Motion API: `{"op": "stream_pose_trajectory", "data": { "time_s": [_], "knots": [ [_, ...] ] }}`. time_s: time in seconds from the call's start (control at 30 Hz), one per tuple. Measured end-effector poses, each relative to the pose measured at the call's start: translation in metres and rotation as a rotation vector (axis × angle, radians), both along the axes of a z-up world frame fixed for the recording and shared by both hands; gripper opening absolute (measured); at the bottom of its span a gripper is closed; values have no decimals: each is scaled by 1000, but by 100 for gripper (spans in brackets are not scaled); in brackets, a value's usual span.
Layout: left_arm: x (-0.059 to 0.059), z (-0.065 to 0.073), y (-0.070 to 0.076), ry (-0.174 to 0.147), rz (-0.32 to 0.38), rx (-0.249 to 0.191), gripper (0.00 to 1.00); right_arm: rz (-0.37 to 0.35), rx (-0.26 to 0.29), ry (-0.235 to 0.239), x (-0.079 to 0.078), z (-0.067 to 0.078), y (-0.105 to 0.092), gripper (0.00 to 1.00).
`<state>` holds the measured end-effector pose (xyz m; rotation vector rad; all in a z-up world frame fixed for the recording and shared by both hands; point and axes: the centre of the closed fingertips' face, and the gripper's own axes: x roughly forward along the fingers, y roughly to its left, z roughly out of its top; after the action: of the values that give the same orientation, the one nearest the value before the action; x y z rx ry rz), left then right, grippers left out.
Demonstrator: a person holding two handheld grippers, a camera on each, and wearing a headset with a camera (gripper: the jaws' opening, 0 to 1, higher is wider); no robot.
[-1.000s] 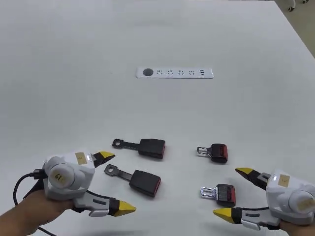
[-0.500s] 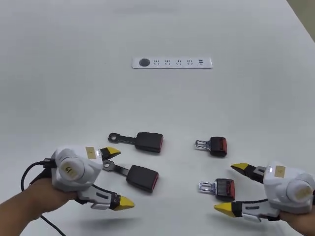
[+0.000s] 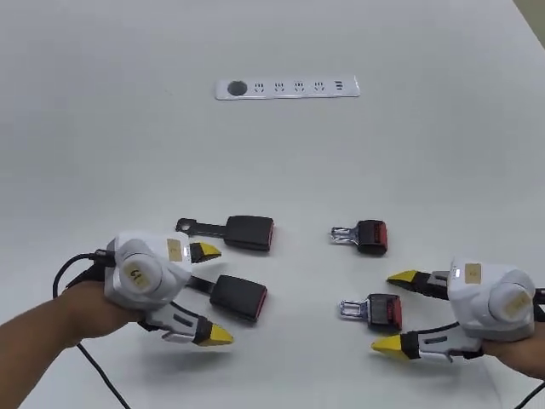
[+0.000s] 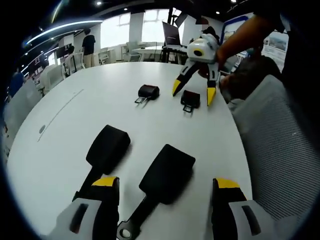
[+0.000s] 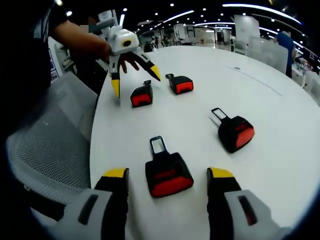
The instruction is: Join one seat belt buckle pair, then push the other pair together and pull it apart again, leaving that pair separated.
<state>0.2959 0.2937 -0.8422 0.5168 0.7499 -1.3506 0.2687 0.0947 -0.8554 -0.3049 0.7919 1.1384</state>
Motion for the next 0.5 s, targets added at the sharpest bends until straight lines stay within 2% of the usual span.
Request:
{"op": "stream_pose_trajectory", "data": {
  "time_s": [0.1,0.3,0.37,0.43,0.5],
  "knots": [
    [0,-5,-2,6,-22,17,75,13,-8,1,2,0,-2,62],
    [0,-11,-4,-10,-91,40,64,71,-26,-1,0,-1,-3,56],
    [0,-14,-3,-11,-103,53,64,91,-23,3,-2,-1,-2,53],
    [0,-15,-4,-26,-128,59,60,115,-27,-6,-3,-1,-1,51],
    [-2,-18,-4,-54,-169,76,56,152,-39,-10,-5,-2,0,50]
  ]
}}
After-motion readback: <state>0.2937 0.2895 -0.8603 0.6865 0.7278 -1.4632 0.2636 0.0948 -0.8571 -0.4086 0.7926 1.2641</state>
